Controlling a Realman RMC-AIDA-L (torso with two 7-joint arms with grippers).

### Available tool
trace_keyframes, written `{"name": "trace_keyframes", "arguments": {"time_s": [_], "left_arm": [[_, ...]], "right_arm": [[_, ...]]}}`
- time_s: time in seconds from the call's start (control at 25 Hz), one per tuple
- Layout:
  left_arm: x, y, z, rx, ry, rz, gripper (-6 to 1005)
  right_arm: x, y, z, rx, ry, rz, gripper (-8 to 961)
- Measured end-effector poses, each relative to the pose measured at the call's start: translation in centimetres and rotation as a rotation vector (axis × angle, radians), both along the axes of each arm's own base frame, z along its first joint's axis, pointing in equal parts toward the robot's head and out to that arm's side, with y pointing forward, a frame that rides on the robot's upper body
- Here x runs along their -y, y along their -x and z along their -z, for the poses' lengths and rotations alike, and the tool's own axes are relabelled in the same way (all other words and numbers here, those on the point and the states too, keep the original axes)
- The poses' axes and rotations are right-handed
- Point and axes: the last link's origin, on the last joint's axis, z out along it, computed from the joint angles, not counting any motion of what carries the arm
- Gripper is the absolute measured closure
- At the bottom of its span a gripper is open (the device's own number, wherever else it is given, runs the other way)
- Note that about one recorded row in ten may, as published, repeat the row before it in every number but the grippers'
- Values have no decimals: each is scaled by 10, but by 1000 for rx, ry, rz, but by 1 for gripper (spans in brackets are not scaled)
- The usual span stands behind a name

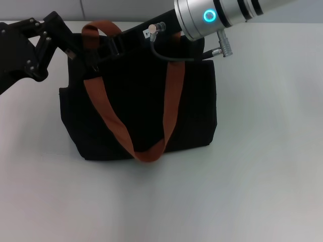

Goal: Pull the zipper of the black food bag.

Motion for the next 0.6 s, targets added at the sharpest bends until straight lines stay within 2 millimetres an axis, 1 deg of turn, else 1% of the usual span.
{"name": "trace_keyframes", "arguments": {"time_s": [0.28,0.6], "left_arm": [[0,0,0,0,0,-1,976],[1,0,0,6,6,0,976]], "right_arm": [[0,1,0,0,3,-3,801],[1,1,5,22,11,-1,838]]}}
